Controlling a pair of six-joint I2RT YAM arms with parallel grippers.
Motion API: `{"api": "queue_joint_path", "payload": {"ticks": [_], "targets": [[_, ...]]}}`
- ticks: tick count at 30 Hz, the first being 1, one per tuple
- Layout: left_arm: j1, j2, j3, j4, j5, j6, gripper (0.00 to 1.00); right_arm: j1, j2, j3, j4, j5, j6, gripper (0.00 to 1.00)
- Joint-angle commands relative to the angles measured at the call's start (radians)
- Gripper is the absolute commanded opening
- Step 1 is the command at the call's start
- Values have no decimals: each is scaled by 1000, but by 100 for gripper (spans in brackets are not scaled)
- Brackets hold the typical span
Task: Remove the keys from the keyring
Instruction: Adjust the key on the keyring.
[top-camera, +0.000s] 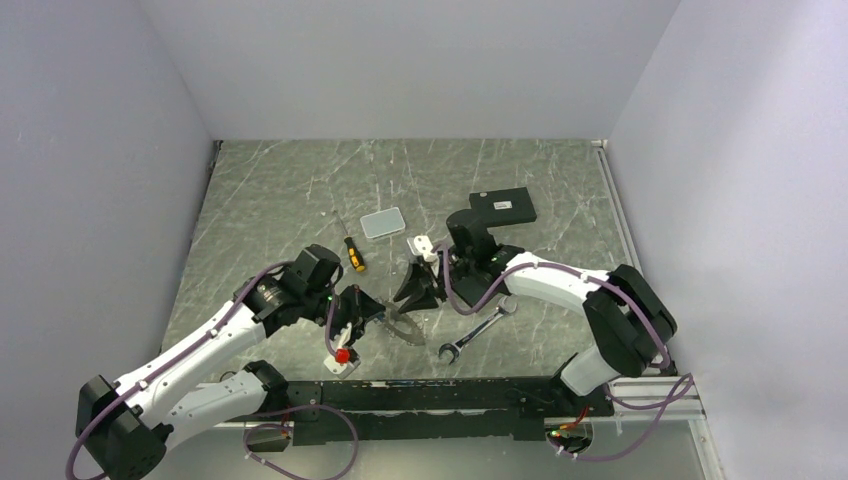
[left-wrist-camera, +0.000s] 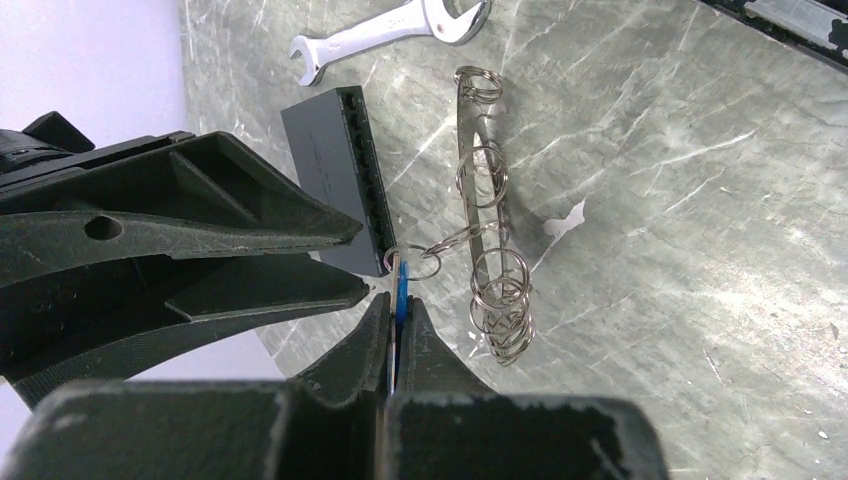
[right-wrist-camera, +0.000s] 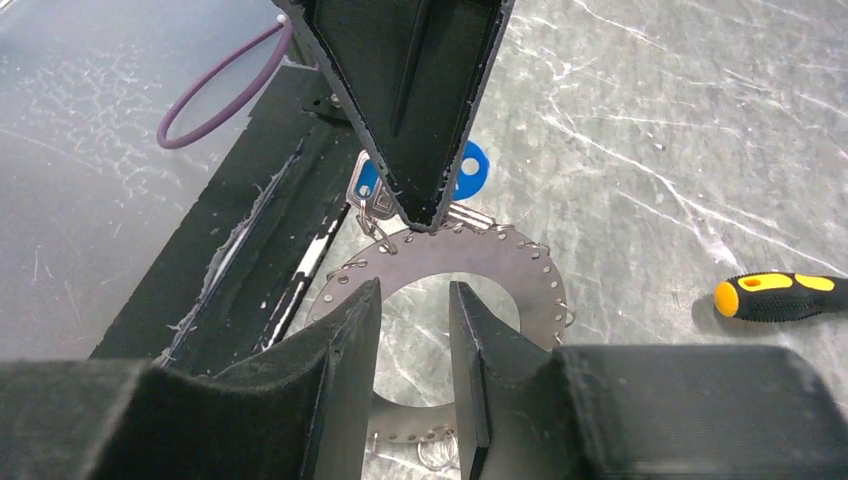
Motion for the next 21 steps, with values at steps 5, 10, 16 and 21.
{"api": "queue_joint_path", "payload": {"ticks": [5, 10, 16, 21], "targets": [[-3, -15, 23, -36, 83, 90, 0, 58, 27, 56, 8, -25, -60, 38], [-4, -17, 28, -36, 82, 86, 0, 67, 46, 44, 40, -25, -40, 39], [-4, -21, 29, -39, 80, 80, 0, 80, 58, 41, 54, -19, -35, 39], [-4, -24, 30, -48, 74, 76, 0, 96, 73, 48, 38, -5, -60, 38]]}}
